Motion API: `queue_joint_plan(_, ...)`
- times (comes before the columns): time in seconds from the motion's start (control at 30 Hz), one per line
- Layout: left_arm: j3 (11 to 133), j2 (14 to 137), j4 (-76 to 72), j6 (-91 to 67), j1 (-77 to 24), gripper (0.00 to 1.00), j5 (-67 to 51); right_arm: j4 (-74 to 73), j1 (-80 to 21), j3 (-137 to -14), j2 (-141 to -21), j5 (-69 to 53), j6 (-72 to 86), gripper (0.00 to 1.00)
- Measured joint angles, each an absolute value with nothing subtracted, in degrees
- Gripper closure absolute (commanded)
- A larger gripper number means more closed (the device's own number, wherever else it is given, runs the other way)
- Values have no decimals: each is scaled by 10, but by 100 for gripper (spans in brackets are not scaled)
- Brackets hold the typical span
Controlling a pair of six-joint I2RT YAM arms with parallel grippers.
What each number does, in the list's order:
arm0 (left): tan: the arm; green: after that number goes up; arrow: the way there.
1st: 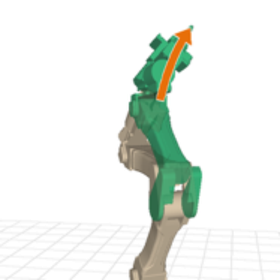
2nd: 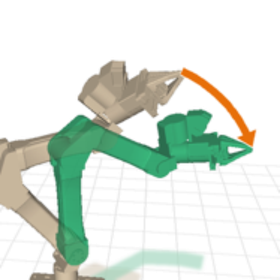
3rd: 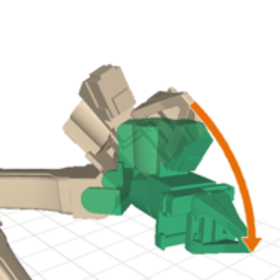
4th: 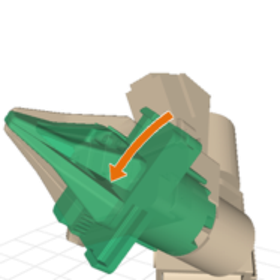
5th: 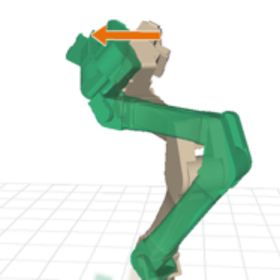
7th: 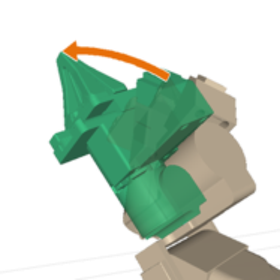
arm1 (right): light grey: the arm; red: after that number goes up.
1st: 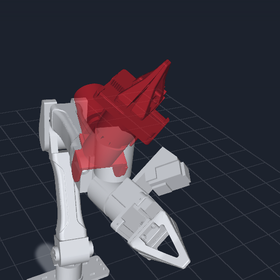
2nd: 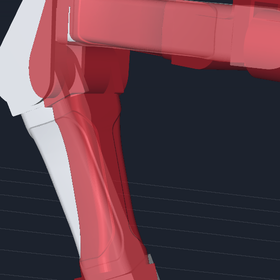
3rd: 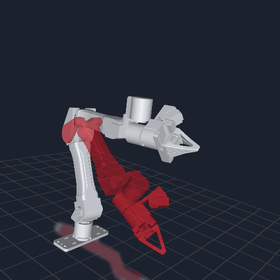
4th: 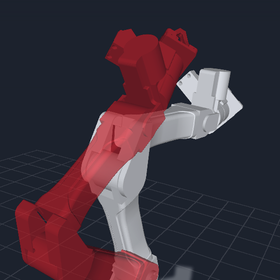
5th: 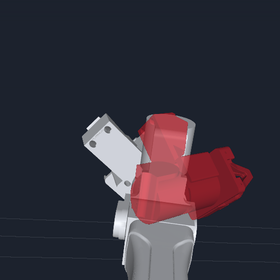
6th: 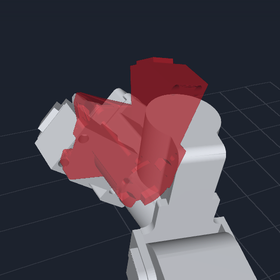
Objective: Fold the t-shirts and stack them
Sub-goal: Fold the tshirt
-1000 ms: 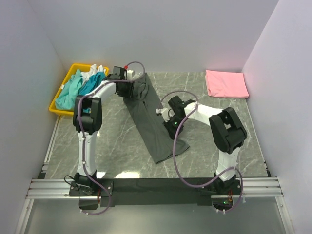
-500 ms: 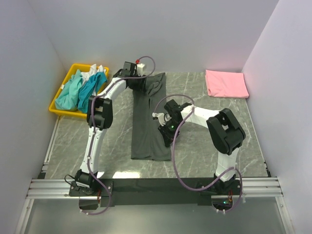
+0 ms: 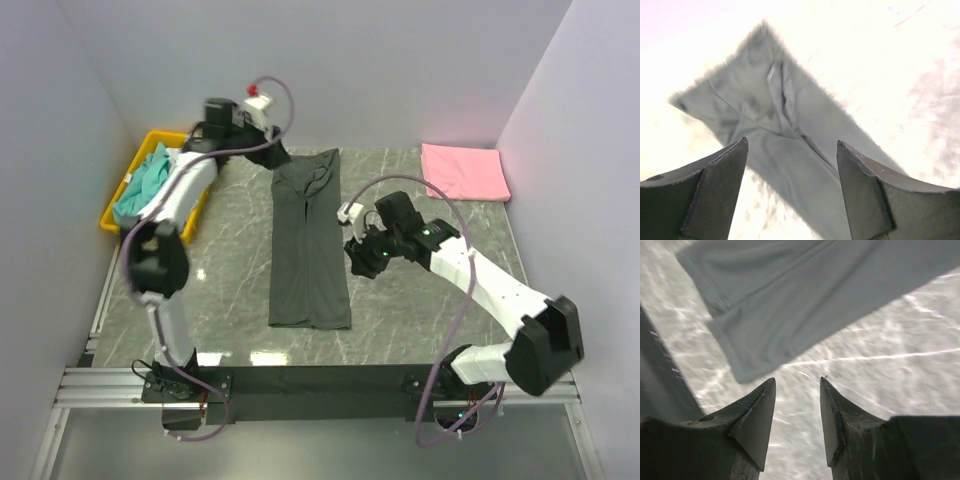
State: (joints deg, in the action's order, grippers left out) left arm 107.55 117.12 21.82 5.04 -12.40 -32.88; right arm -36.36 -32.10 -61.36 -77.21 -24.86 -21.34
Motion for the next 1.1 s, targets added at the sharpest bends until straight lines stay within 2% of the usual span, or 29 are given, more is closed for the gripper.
queue_joint_plan(0.1,987,1031,190,86,-98,28,-372,-347,-322,-576,-722,-228,-251,55)
queue_joint_plan(0.23,794,834,202,208,-81,30,-414,-328,-347,-511,-677,-196,-302,57)
queue_joint_plan(0.4,503,672,273,383,-107,32,-437,-302,-447,-423,-647,-157,-356,57)
queue_joint_plan(0.53,340,582,307,460,-166,32,-416,-263,-540,-371,-652,-122,-382,57)
queue_joint_plan(0.73,243,500,274,504,-249,33,-395,-202,-599,-353,-670,-86,-399,55)
queue_joint_plan(1.1,189,552,145,534,-311,38,-352,-119,-630,-321,-736,-38,-418,47)
